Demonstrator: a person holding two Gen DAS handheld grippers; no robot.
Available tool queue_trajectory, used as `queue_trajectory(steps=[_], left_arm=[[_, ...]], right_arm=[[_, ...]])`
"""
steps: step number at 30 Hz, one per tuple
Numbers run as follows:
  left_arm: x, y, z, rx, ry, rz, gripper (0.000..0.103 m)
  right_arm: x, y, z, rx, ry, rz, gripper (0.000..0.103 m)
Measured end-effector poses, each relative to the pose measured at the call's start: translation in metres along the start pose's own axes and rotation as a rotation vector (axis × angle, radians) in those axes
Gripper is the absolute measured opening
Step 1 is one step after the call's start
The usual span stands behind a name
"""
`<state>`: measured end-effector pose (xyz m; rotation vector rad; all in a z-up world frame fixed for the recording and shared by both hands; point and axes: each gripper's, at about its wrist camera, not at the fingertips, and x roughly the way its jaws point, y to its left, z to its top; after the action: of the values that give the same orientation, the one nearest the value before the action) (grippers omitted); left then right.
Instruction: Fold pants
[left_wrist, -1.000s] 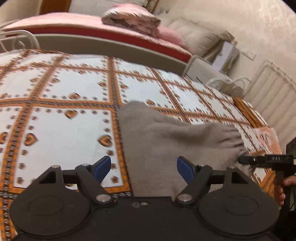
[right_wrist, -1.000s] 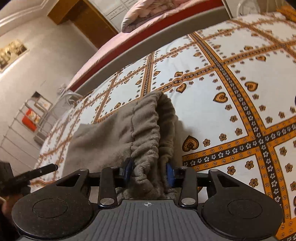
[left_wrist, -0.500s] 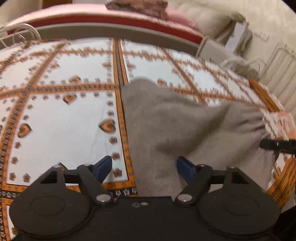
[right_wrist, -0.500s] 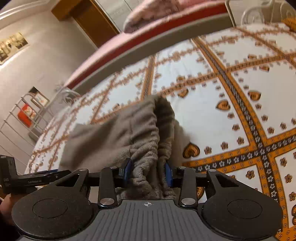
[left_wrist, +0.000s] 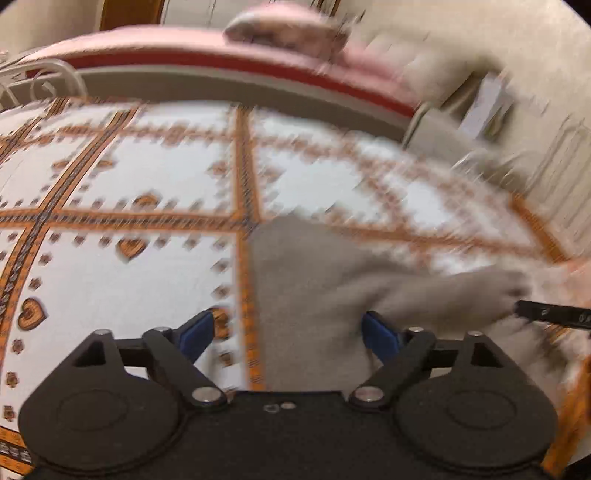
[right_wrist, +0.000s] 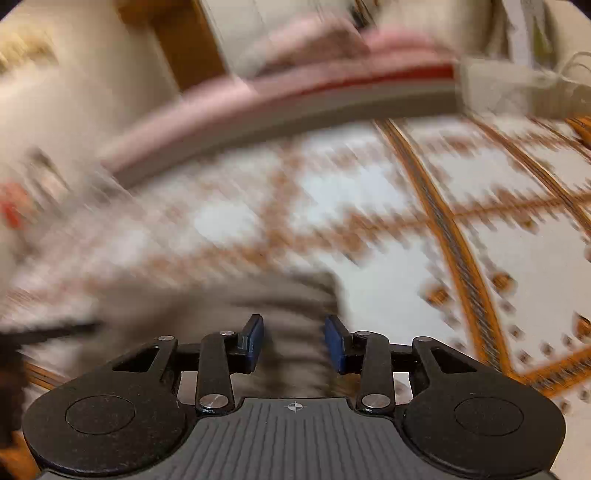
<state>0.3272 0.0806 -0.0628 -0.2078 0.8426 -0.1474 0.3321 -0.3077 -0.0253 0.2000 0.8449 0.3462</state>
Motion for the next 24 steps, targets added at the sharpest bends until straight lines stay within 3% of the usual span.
queue_trajectory(steps=[1,2,5,8,11,17,19,22,24], left_arm=[[0.005,0.006,-0.001,-0.013,0.01,-0.012,0.088],[0.006,0.009,0.0,-0.024,0.003,-0.018,0.089],[-0.004,0.014,0.006,-0.058,-0.005,-0.042,0.081],[-0.025,0.023,0.008,-0.097,-0.022,-0.132,0.082],[-0.04,0.026,0.004,-0.098,-0.026,-0.175,0.083],[-0.053,0.019,-0.007,-0.049,0.013,-0.168,0.083],[-0.056,0.016,-0.009,-0.034,0.012,-0.168,0.083],[-0.06,0.014,-0.011,-0.033,0.009,-0.166,0.083],[-0.063,0.013,-0.012,-0.031,0.008,-0.161,0.083]], right_arm=[[0.007,-0.008,-0.002,0.04,0.019,0.009,0.049],[0.009,-0.015,0.0,0.086,0.024,0.008,0.053],[-0.005,-0.027,0.004,0.156,-0.007,0.07,0.053],[-0.029,-0.034,0.004,0.183,-0.051,0.158,0.053],[-0.04,-0.038,0.001,0.214,0.0,0.263,0.053],[-0.038,-0.036,-0.021,0.209,0.118,0.228,0.053],[-0.038,-0.039,-0.025,0.221,0.107,0.251,0.032],[-0.049,-0.038,-0.024,0.214,0.053,0.275,0.03],[-0.046,-0.042,-0.029,0.243,0.084,0.301,0.03]])
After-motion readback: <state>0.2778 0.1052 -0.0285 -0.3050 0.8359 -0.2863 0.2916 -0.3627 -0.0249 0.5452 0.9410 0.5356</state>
